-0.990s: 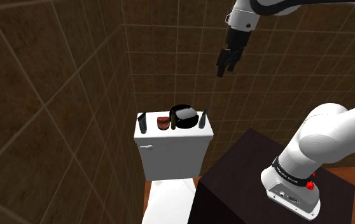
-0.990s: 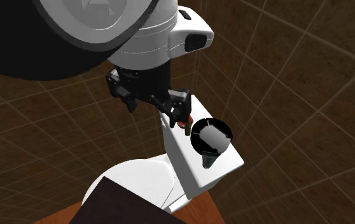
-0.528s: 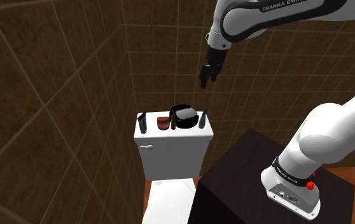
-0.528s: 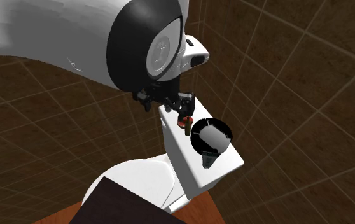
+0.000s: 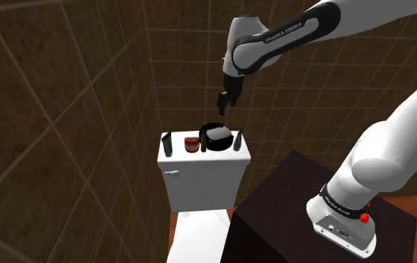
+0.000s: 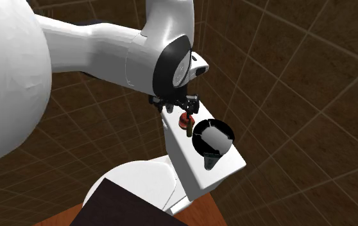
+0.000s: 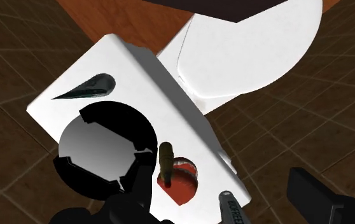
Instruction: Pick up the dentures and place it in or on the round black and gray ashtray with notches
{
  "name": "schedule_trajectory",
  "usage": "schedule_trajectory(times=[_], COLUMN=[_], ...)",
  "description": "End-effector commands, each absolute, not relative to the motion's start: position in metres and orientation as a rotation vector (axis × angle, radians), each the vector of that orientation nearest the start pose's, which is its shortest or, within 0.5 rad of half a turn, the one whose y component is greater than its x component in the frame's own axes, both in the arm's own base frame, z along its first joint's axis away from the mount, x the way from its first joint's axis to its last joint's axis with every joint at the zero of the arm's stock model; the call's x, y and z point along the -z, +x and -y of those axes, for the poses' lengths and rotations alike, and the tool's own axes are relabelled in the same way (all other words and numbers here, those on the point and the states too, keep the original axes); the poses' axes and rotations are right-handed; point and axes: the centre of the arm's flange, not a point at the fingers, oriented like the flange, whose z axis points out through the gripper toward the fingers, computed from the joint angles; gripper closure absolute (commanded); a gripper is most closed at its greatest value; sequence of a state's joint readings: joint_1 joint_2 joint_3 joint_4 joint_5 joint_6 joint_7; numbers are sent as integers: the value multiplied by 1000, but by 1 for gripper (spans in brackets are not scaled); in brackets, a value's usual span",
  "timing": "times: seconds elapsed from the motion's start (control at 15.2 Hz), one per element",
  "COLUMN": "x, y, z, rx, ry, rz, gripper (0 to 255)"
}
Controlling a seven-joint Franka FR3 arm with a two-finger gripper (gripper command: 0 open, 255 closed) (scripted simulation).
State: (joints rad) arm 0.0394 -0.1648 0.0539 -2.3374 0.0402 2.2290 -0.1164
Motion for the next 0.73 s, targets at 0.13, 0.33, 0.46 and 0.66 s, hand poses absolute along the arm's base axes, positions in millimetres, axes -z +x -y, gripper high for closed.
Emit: schedule_trajectory(times=[0.13,0.33,0.46,0.66], x=[-367,-337,-317,-287], y=[518,544,561,586], z=[-54,-60,-64,-71], rx=[88,87,86,86], ry=[-3112,-3118,-3121,-3127], rz=[337,372,396,431], gripper=[0,0,0,0])
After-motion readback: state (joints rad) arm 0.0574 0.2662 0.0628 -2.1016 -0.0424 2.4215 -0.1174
